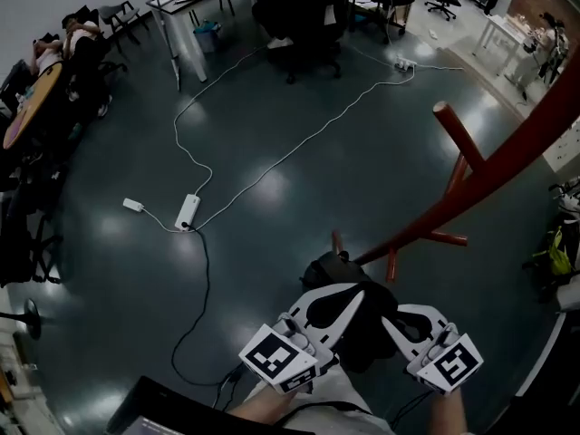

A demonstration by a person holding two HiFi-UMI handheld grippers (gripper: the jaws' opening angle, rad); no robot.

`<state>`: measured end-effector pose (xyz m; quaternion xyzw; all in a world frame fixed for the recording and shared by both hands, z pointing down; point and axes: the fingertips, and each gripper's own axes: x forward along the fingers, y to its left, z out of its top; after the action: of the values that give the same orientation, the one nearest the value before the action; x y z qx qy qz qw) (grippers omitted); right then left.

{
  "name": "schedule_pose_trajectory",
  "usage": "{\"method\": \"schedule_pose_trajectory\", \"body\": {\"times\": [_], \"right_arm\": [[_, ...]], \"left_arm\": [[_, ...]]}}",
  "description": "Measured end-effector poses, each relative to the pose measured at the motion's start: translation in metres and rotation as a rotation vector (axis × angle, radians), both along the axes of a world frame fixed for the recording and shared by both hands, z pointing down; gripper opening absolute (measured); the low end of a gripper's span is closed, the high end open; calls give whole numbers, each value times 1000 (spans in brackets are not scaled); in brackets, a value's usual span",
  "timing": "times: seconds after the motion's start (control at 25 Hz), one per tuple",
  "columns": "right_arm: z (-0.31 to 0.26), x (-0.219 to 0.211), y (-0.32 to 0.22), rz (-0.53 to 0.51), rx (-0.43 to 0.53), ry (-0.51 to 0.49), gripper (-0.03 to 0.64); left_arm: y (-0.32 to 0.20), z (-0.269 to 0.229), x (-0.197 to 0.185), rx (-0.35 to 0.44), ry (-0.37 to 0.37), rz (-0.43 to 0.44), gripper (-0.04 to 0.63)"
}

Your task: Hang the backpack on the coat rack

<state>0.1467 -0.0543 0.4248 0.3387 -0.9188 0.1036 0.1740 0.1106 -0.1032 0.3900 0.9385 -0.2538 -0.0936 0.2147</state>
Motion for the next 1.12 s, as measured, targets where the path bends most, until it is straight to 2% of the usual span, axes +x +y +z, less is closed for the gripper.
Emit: {"method": "schedule_pose_trajectory", "body": {"times": [0.28, 0.64, 0.84, 1.12], "right_arm": [[30, 25, -17, 43, -101, -12, 29], [50, 50, -33, 163, -164, -36, 29], [69, 58, -37, 203, -190, 9, 29], [88, 58, -48, 198, -181, 103, 31]], "left_arm": [[6, 26, -10, -87, -13, -76, 9], [6, 34, 7, -95, 1, -75, 9], [6, 36, 6, -109, 1, -86, 9], [6, 41, 4, -119, 1, -92, 9]]}}
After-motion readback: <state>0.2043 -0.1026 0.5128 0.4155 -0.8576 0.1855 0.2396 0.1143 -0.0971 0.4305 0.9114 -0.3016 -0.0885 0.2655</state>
